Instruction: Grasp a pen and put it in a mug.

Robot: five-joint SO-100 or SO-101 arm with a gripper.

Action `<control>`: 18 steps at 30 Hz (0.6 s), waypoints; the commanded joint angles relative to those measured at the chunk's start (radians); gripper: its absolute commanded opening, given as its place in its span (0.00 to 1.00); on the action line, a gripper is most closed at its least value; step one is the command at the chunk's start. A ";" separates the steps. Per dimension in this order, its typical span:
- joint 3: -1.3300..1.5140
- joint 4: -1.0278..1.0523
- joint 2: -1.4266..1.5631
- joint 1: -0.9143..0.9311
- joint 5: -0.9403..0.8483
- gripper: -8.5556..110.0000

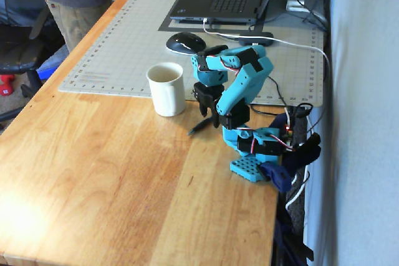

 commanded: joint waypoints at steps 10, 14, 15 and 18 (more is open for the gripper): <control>-0.015 -0.011 -0.095 -0.003 -0.011 0.27; -0.015 -0.011 -0.097 -0.006 -0.012 0.25; -0.015 -0.011 -0.097 -0.006 -0.012 0.24; -0.011 -0.021 -0.097 -0.006 -0.011 0.18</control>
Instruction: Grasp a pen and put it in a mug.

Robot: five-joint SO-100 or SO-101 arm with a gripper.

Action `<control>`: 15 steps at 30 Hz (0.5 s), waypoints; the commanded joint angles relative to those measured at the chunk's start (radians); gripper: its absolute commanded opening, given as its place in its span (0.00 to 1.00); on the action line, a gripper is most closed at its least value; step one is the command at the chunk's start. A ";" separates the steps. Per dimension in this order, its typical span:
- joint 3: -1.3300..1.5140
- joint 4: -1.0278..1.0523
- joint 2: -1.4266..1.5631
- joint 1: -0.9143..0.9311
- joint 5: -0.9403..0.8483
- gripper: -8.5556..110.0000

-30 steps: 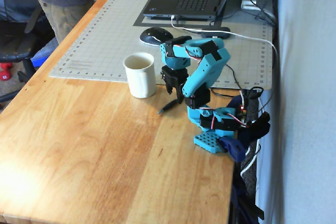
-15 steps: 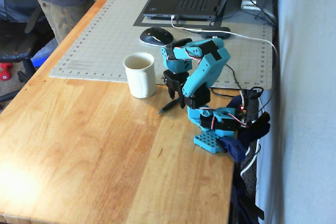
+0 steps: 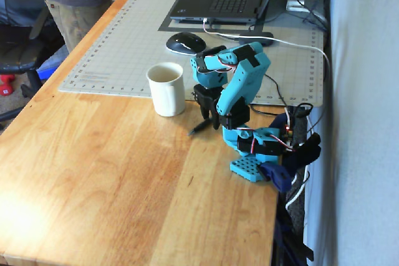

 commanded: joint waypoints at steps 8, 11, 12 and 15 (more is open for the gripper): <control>0.009 -0.089 -0.031 -0.006 -0.008 0.09; 0.009 -0.101 -0.032 -0.006 -0.008 0.09; 0.009 -0.101 -0.032 -0.006 -0.006 0.09; 0.009 -0.104 -0.020 -0.006 0.006 0.09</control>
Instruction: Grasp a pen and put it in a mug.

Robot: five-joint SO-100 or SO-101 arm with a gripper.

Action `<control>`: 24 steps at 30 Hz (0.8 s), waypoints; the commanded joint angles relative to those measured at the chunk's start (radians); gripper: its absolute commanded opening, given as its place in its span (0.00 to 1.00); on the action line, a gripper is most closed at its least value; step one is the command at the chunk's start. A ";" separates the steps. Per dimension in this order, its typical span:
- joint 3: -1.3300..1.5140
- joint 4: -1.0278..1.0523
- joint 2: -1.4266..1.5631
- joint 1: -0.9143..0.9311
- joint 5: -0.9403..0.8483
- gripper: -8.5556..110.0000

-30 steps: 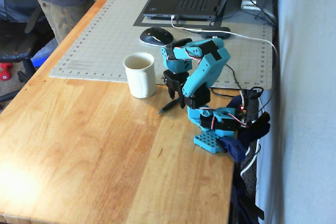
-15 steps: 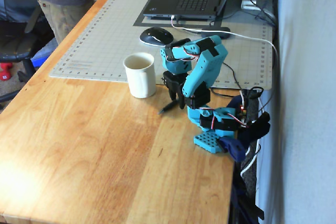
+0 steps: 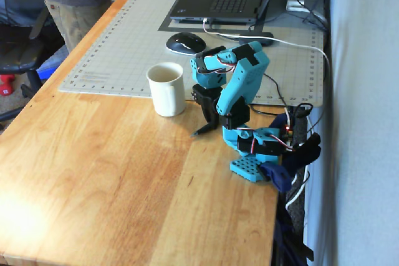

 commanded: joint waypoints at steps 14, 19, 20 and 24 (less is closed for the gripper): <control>0.006 -0.005 0.196 -0.112 0.009 0.09; 0.008 -0.003 0.265 -0.170 -0.005 0.09; 0.008 -0.003 0.276 -0.193 -0.005 0.09; 0.023 -0.003 0.321 -0.314 0.000 0.09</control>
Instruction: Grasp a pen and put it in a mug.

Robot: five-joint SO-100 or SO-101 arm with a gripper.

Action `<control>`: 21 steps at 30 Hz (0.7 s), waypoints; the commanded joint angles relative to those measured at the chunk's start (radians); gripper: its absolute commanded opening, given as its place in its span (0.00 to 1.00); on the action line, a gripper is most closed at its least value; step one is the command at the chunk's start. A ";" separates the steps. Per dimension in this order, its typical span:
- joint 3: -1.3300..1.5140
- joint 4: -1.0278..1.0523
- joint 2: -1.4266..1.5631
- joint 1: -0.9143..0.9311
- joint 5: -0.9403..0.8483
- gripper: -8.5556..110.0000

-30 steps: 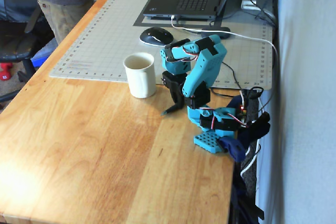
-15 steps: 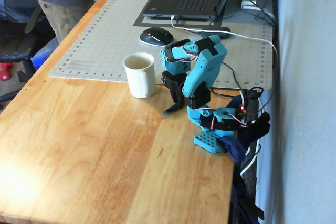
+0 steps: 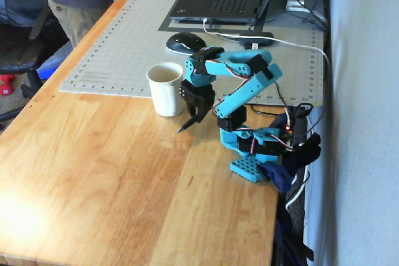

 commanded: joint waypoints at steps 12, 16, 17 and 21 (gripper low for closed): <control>0.124 -0.002 0.153 -0.403 0.008 0.09; 0.126 -0.003 0.183 -0.518 0.009 0.09; 0.124 -0.003 0.198 -0.549 0.009 0.09; 0.097 -0.017 0.291 -0.657 0.009 0.09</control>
